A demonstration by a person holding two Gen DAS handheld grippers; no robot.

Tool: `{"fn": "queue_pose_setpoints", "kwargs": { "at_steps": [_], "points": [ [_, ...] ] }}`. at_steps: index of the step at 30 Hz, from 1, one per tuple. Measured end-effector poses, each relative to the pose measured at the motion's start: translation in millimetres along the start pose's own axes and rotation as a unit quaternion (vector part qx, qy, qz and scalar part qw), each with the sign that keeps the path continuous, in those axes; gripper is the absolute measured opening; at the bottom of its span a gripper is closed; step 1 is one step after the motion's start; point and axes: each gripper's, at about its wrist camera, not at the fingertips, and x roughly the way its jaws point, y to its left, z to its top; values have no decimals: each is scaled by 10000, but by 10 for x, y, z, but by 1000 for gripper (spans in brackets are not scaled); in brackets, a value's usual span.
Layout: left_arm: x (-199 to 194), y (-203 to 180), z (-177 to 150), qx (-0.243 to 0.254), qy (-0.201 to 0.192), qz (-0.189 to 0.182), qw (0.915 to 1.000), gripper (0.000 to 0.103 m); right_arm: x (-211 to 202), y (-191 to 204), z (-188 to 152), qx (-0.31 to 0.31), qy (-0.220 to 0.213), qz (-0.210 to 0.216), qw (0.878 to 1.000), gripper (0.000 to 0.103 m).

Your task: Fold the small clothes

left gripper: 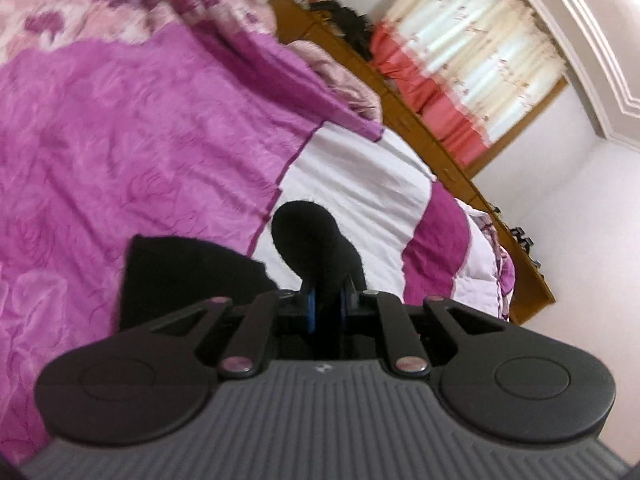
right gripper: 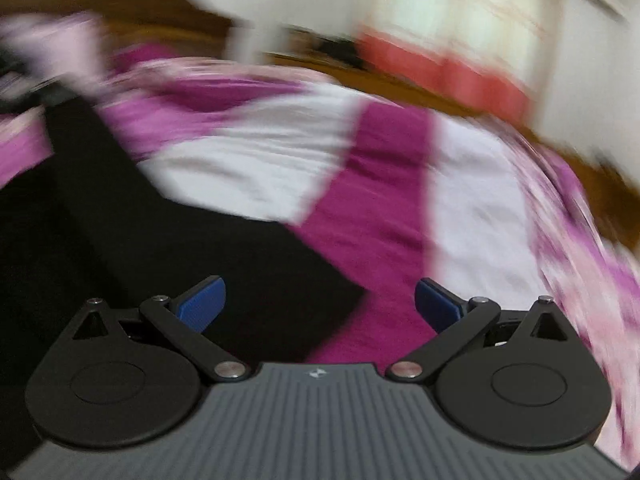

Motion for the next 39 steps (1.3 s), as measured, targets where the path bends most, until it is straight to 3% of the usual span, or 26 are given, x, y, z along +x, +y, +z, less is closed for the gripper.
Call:
{"fn": "queue_pose_setpoints", "kwargs": {
  "at_steps": [2,4,6,10,13,17,21,26,30,34,36,38,39],
  "points": [
    [-8,8,10,-13,54,92,9999,13,-15,211,-30,-486,-4,267,9985,103],
    [-6,26,18,-64,124,133,9998,13,53,420,-90,-993,169,131,9948,103],
    [-8,48,-2,-205,206,95,9995,13,170,597,-190,-1638,252,-489,9850,103],
    [-63,-18,-30,-77,197,-36,9998,13,305,612,-256,-2010,26,-1649,9656,102],
    [-130,-14,2,-20,110,43,9999,13,350,589,-270,-2133,-47,-2072,9548,101],
    [-163,103,74,-234,178,283,9992,13,393,616,-332,-2479,226,-2071,9461,101],
    [-115,271,43,-334,504,710,9956,13,420,604,-401,-2344,450,-2104,9480,101],
    [-7,450,-103,-123,894,1390,9862,12,304,608,-435,-2243,570,-2110,9497,101],
    [-2,549,-177,199,985,1618,9817,13,206,657,-385,-2269,466,-1762,9567,101],
    [26,532,-160,425,1118,1718,9778,16,14,406,-169,-1295,252,-582,9895,101],
    [34,476,-160,570,1135,1874,9740,25,-62,122,-16,-384,76,131,9991,101],
    [43,386,-206,951,1078,2290,9628,55,-73,-170,109,653,-110,638,9958,102],
    [48,362,-236,1047,1057,2520,9562,59,-27,-265,147,1063,-102,652,9921,102]
  ]
}}
